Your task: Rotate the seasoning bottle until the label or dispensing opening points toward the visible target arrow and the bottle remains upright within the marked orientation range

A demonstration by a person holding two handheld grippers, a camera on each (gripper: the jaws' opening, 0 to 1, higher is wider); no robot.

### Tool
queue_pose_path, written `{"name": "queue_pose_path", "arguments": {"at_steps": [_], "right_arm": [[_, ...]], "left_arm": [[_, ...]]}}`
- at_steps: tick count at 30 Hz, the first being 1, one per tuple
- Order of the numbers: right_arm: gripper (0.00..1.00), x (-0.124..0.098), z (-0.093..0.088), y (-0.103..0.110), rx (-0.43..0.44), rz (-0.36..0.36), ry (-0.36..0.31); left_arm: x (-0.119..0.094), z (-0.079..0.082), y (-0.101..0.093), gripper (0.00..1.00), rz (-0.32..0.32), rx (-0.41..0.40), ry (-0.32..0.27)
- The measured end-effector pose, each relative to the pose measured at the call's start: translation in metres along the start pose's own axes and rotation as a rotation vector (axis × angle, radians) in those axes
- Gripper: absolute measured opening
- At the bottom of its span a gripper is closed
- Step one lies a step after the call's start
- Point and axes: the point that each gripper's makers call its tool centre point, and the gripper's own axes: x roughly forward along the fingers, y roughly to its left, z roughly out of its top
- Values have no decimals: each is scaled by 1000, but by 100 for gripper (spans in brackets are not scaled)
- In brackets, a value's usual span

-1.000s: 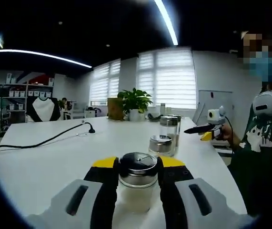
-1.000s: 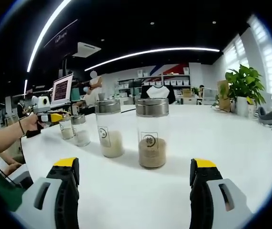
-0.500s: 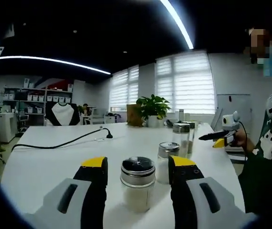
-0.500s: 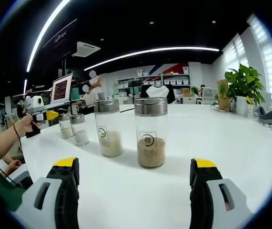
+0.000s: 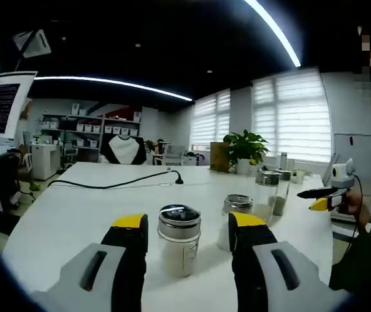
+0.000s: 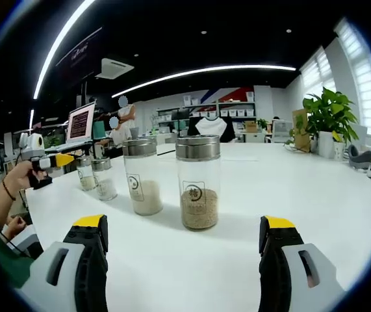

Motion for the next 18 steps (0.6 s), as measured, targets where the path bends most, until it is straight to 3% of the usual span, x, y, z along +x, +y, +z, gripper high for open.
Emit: {"name": "queue_pose_path", "arguments": {"at_steps": [5, 13, 16, 18], "right_arm": [[99, 0, 0, 1, -4, 3, 1], [99, 2, -3, 4, -1, 8, 8], [99, 2, -4, 4, 0, 11, 9], [99, 2, -4, 4, 1, 11, 9]], "left_arm": [[-1, -10, -6, 52, 63, -29, 20], [-2, -5, -6, 52, 249, -50, -41], [0, -5, -9, 52, 293, 22, -18], [2, -3, -13, 52, 299, 7, -28]]}}
